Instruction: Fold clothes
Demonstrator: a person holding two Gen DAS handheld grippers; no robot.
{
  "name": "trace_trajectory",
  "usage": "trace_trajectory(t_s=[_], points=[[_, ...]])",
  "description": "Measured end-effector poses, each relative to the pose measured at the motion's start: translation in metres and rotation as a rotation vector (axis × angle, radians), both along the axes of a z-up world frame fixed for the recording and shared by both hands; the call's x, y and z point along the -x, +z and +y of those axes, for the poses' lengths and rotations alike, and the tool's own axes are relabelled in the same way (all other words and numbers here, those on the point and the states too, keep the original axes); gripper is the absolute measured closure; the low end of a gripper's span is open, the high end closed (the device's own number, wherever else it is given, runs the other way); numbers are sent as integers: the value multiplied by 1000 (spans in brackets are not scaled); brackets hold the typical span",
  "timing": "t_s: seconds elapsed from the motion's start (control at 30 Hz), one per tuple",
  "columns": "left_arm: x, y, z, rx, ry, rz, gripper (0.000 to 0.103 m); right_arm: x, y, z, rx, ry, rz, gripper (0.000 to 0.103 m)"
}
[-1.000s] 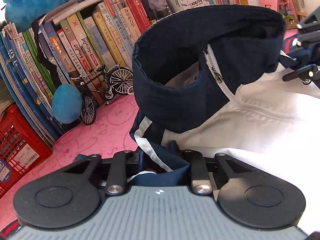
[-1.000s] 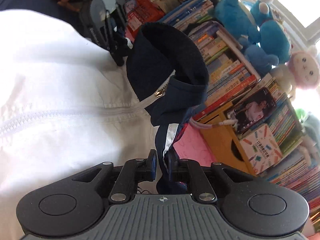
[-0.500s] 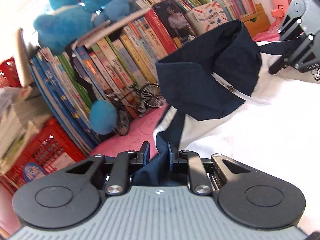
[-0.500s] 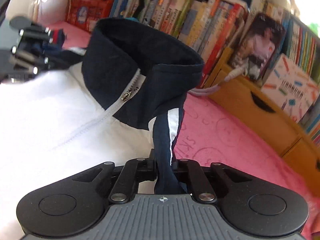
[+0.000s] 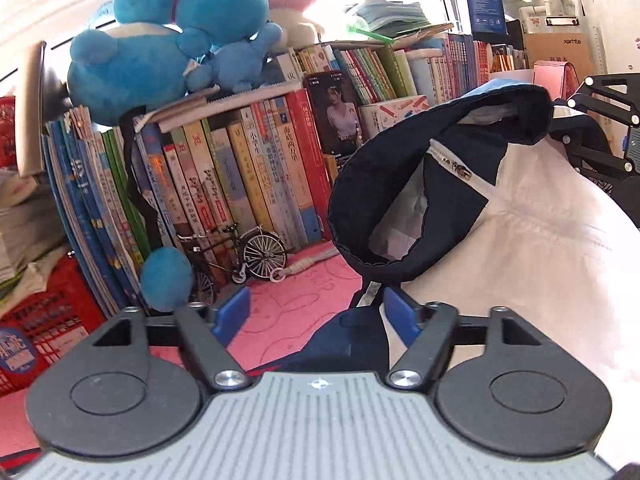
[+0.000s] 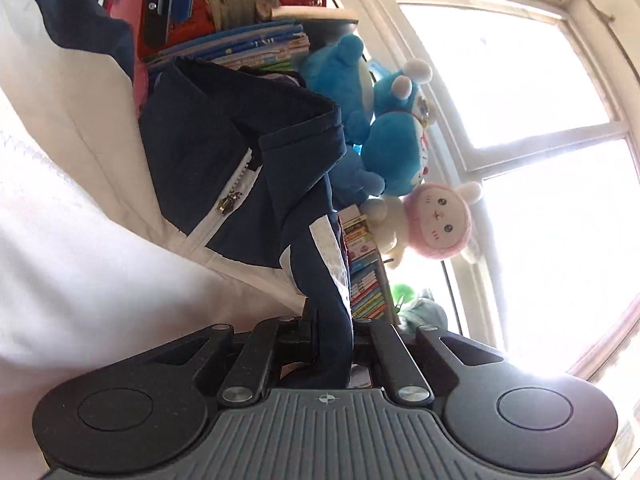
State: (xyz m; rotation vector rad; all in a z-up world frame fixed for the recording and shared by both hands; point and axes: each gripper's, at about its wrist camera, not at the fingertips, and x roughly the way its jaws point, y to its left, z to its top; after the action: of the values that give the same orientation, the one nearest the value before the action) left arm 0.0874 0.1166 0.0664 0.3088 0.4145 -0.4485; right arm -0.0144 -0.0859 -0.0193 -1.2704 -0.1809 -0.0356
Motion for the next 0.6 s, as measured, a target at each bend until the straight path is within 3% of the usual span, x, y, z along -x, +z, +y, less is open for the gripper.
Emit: trace_trajectory(t_s=[0.07,0.1,0.2,0.3,0.37,0.43,0.47,0.53,0.6], points=[[-16,-15,-6,-3,-25,81,2,2,-3,-1,40,4,-39,95],[-26,-24,-11,-12,-30,133,0,2,-3,-2,59,7,-51,95],[-49,-52,-22,-49,4,248,0,3,-2,-3,93,8,-70,95],[-55,-68,-24,8,47,316,3,4,-3,-2,112,12,-80,95],[-43,-66,-29,8,41,260,41,5,-7,-1,126,15,-89,95],[-27,-58,-38,-39,36,187,65,5,-10,1,131,14,-109,95],[-22,-52,-39,-60,44,152,74,4,-10,2,132,14,-115,95],[-15,-40,-38,-97,65,82,81,-5,-5,5,111,10,-119,95],[-20,-27,-31,-125,107,16,82,-18,2,9,78,3,-107,95]])
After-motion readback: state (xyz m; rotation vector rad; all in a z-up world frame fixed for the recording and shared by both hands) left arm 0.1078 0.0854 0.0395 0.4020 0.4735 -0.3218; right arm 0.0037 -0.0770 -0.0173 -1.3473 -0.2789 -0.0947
